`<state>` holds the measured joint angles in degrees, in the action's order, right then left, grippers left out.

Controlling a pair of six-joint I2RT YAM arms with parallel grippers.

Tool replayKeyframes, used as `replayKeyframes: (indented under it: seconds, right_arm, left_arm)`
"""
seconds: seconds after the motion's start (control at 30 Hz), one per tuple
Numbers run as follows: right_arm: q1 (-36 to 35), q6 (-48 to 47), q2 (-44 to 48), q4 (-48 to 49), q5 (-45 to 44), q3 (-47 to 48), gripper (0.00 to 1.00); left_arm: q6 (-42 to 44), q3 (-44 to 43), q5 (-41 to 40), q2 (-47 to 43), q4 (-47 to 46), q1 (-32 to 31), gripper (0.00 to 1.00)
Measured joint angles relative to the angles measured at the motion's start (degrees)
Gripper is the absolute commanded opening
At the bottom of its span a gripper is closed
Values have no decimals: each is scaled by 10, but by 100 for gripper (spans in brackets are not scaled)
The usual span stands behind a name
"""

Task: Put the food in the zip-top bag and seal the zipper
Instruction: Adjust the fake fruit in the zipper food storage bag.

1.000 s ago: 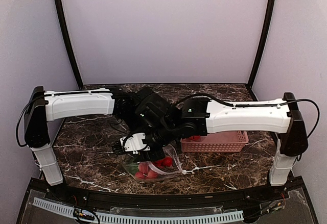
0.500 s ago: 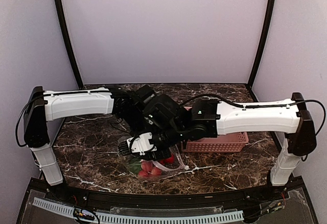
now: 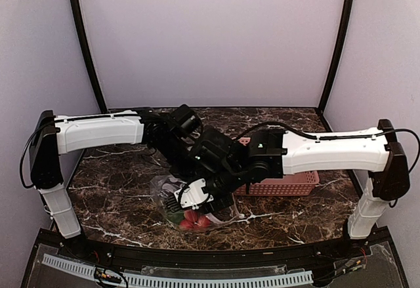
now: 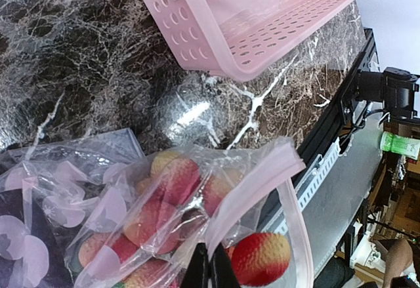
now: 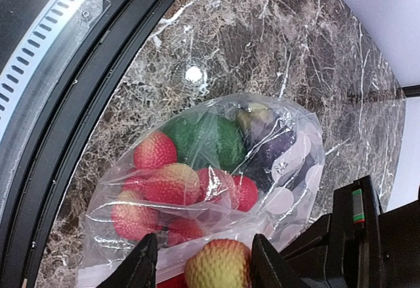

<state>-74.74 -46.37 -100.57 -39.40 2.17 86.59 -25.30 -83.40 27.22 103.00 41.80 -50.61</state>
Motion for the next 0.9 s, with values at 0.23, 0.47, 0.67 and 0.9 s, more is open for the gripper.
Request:
replayKeyframes:
  seconds: [0.23, 0.47, 0.67, 0.9]
  right_arm:
    - [-16, -14, 12, -13, -11, 0, 43]
    - [-3, -14, 9, -8, -59, -11, 29]
    - [35, -9, 9, 0, -62, -41, 26]
    - [49, 11, 17, 2, -26, -80, 26]
  left_arm:
    - [0, 0, 22, 0, 0, 2, 1]
    - [0, 0, 27, 0, 0, 2, 1]
    - [0, 0, 28, 0, 1, 3, 1]
    - [0, 0, 30, 0, 0, 6, 1]
